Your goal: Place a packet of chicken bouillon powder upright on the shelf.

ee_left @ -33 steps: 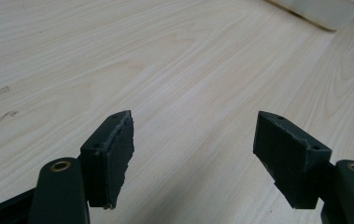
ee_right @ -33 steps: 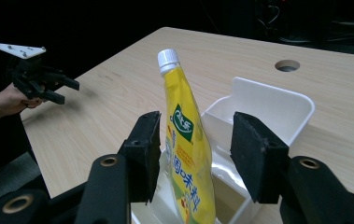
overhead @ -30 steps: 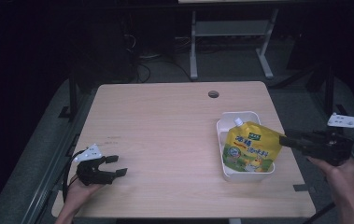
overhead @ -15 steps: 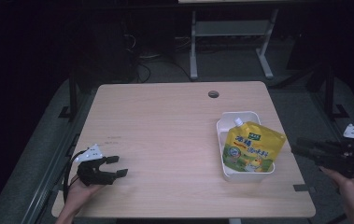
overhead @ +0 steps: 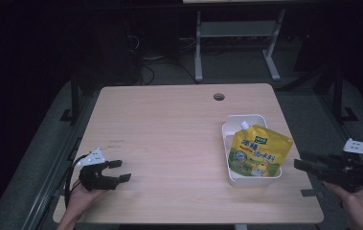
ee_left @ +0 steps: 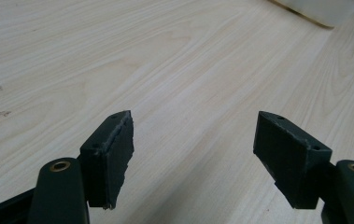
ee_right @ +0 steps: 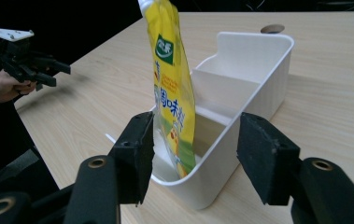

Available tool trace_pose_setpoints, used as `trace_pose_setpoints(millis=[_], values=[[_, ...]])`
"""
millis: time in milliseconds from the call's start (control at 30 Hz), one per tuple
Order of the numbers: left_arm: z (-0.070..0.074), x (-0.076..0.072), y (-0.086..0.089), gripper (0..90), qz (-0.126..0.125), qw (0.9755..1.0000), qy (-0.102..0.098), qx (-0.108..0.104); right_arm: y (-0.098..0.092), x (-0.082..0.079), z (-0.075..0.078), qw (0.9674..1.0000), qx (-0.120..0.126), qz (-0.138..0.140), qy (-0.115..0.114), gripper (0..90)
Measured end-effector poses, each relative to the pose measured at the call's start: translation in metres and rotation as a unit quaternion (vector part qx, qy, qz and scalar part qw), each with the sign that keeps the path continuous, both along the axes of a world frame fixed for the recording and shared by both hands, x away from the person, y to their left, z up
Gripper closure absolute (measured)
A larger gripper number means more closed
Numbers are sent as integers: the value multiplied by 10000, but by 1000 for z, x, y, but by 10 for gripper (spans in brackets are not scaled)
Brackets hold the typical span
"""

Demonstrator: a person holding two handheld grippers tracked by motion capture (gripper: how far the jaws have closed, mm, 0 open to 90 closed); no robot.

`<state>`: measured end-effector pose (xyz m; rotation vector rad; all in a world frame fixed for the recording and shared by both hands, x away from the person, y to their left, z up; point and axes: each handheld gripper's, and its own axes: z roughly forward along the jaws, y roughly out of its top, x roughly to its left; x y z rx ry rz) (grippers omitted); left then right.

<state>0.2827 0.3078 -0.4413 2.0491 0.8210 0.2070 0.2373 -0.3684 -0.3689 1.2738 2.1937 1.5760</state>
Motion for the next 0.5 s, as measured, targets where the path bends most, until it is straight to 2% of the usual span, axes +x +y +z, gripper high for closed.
trace_pose_setpoints(millis=[500], values=[[0, 0, 1, 281, -5, 10000, 12, 16, 6, -2, -31, 9995, -23, 88, 287, 388]])
